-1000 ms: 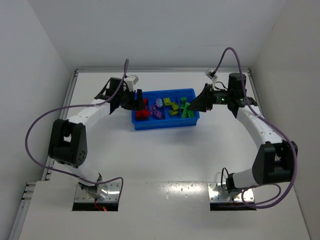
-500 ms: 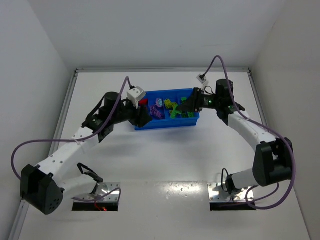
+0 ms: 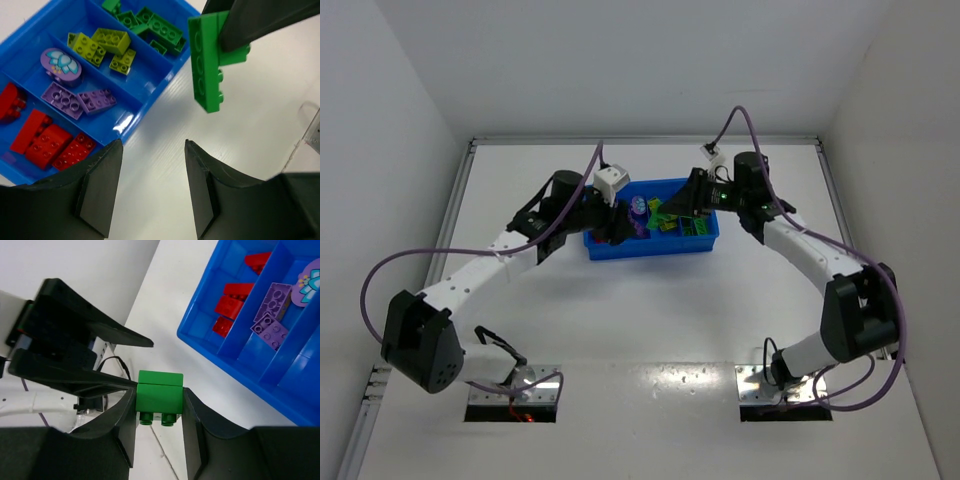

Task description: Sort the legos into containers by color

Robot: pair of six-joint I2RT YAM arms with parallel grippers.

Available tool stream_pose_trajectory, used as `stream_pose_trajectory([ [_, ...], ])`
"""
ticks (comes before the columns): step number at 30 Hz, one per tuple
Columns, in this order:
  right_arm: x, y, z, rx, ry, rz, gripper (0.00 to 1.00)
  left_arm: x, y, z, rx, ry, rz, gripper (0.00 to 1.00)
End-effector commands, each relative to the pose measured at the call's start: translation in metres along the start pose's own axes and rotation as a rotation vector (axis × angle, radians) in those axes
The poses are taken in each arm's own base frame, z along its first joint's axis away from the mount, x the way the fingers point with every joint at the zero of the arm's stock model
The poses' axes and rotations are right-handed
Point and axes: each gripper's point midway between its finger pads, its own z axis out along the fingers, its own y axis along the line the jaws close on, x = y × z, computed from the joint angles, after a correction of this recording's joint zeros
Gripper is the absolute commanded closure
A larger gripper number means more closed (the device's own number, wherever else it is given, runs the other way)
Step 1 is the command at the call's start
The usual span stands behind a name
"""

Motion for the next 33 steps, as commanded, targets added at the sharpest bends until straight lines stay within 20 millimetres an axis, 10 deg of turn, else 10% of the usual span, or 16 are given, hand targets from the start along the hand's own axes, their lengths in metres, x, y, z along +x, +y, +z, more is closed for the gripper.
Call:
stream_pose_trajectory([
  [1,-0.017,0.005,0.005,0.013,-0.041,-0.011,1.0,-0.034,-0.005,0.001,0.007,-0.082,0.017,0.42],
  [24,-0.009,0.019,0.035,-0.035,0.002,-0.043,1.0,-0.045,-0.02,0.018,0.125,-0.09,-0.027,0.4],
  [33,-0.006,0.021,0.037,-0.04,0.009,-0.045,1.0,-0.043,-0.014,0.02,0.091,-0.093,-0.028,0.8],
])
